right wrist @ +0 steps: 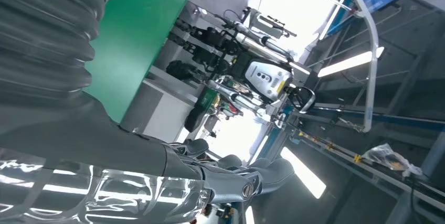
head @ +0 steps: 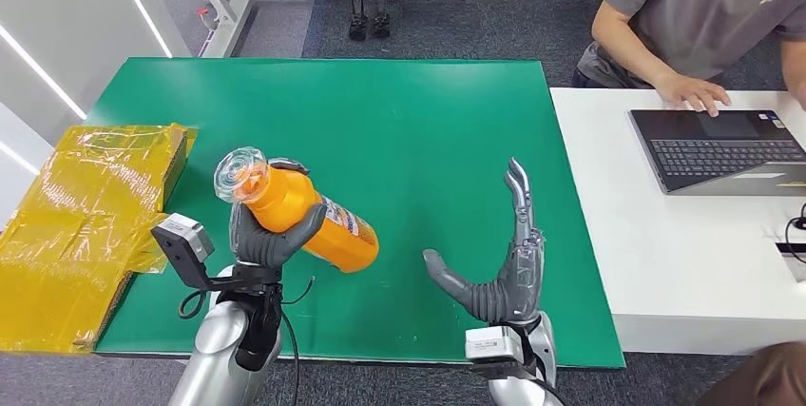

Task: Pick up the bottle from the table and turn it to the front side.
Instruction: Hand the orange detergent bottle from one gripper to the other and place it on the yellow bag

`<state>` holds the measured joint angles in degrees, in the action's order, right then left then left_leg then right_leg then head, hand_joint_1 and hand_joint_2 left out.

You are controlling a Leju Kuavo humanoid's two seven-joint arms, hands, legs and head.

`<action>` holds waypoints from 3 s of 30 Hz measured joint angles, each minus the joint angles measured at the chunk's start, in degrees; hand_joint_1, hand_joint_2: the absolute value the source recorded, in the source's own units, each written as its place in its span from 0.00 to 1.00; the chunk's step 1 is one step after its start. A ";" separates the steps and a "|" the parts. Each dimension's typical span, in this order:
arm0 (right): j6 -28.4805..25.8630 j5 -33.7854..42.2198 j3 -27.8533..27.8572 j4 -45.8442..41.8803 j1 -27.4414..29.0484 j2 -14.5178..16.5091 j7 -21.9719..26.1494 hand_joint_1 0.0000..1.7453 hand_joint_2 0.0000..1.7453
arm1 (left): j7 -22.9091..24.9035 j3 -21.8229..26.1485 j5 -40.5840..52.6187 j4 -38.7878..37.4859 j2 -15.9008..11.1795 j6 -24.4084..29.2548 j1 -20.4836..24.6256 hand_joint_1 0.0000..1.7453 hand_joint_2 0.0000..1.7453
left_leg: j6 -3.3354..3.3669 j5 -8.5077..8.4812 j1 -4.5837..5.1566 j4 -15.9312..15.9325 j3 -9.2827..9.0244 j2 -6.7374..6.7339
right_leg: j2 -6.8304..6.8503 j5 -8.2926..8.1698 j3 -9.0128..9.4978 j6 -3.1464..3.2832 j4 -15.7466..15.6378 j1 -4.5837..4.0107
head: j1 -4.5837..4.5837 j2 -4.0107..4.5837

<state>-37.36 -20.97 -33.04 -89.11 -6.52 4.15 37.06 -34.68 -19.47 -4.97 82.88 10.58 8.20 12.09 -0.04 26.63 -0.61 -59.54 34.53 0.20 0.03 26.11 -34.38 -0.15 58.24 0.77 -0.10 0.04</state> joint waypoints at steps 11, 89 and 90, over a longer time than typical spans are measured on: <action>-0.67 -0.98 -1.69 -5.34 2.56 -0.02 -0.25 0.00 1.00 | 0.43 1.80 24.20 -1.11 -5.41 16.17 -1.24 1.00 1.00 | -0.01 0.01 -0.01 0.01 0.00 -0.02 | -0.02 0.04 -0.02 0.05 0.01 -0.01 | 0.00 0.00; 13.58 11.30 -0.08 -6.01 -0.09 3.02 2.08 0.00 1.00 | 15.41 -6.14 89.20 -56.69 -25.50 8.10 30.00 1.00 1.00 | -0.17 -0.07 -0.03 0.06 0.01 -0.19 | -0.20 0.00 -0.14 0.13 0.09 -0.01 | 0.02 0.00; 13.44 11.16 -0.08 -6.01 -0.09 3.02 1.93 0.00 1.00 | 15.09 -6.03 88.42 -56.83 -25.49 7.72 30.09 1.00 1.00 | -0.17 -0.07 -0.03 0.06 0.01 -0.19 | -0.20 0.00 -0.14 0.13 0.09 -0.01 | 0.02 0.00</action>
<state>-23.92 -9.81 -33.11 -95.12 -6.62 7.17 38.99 -19.59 -25.50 83.46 26.05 -14.91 15.92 42.18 -0.21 26.55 -0.64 -59.47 34.54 0.01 -0.17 26.10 -34.53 -0.01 58.34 0.75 -0.09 0.04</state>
